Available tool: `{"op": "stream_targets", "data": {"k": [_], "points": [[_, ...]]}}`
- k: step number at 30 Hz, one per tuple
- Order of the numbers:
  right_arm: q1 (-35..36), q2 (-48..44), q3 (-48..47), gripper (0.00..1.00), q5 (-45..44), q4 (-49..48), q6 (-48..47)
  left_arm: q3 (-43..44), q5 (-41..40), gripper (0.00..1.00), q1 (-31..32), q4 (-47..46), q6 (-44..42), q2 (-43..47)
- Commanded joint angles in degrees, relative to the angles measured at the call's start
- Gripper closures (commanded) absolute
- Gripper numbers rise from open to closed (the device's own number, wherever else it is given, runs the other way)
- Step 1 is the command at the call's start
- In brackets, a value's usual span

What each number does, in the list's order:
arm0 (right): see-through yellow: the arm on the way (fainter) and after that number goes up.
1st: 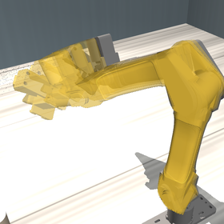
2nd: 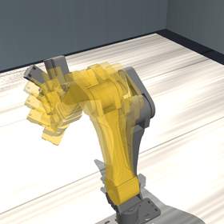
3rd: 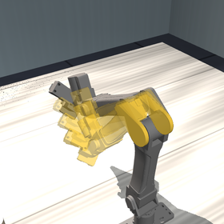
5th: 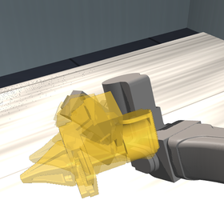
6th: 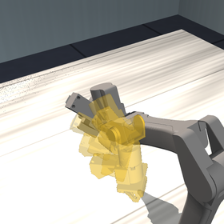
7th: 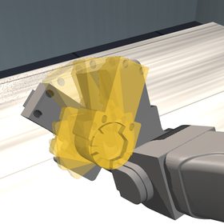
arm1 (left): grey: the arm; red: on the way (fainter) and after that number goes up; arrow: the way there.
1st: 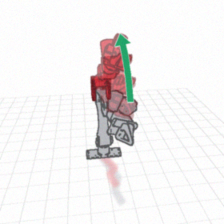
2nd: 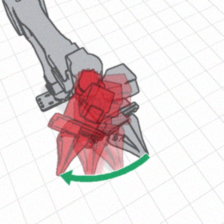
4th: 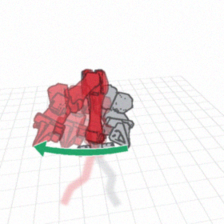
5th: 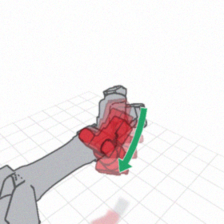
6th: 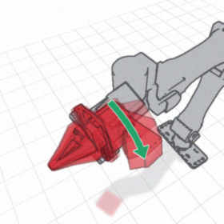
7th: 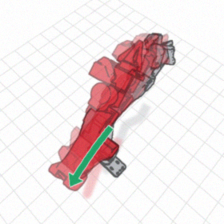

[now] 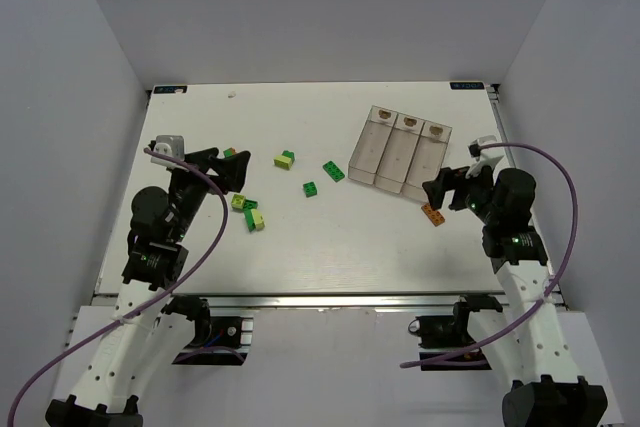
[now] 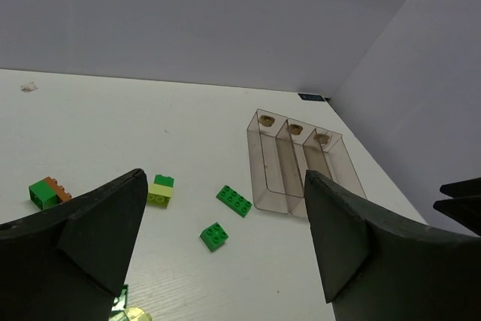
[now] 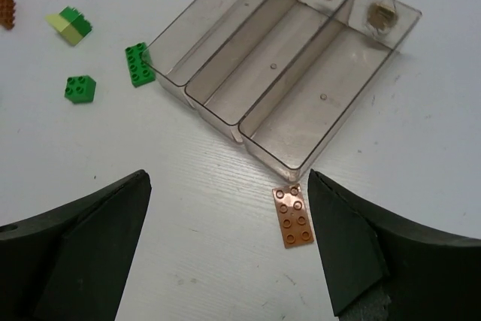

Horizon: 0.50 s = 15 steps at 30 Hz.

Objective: Sort the legos into containers by color

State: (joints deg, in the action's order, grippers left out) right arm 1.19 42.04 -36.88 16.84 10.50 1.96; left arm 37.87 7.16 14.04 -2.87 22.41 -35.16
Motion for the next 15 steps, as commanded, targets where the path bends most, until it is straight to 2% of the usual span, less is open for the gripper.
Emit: {"op": "stream_targets", "data": {"k": [1, 2, 5, 8, 9, 11, 13, 15], "points": [[-0.05, -3.10, 1.98, 0.10, 8.72, -1.45, -10.80, -0.07, 1.02, 0.07, -0.24, -0.38, 0.35, 0.35], [0.04, -4.32, 2.69, 0.10, 9.61, -1.45, -15.97, -0.07, 1.02, 0.09, -0.24, -0.38, 0.35, 0.35], [0.04, -3.81, 3.05, 0.10, 6.72, -0.32, -19.87, -0.07, 0.93, 0.18, -0.16, -0.47, 0.53, 0.27], [0.48, -2.06, 2.08, 0.10, 3.64, 2.41, -23.91, -0.16, 1.10, 0.43, -0.24, -0.55, 0.70, 0.09], [0.65, -1.70, 1.90, 0.10, 3.12, 2.94, -25.06, -0.08, 1.10, 0.59, -0.24, -0.38, 0.70, -0.17], [1.09, -1.09, 1.29, 0.10, 1.19, 4.43, -27.52, 0.45, 1.02, 0.73, -0.24, 0.41, 0.70, -0.52], [1.09, -1.17, 0.50, 0.10, -0.92, 5.31, -28.93, 0.72, 0.84, 0.78, -0.24, 0.94, 0.96, -0.79], [1.18, -1.35, 0.32, 0.11, -3.64, 6.80, -32.34, 0.89, 0.49, 0.72, -0.24, 1.12, 0.88, -0.70]]}}
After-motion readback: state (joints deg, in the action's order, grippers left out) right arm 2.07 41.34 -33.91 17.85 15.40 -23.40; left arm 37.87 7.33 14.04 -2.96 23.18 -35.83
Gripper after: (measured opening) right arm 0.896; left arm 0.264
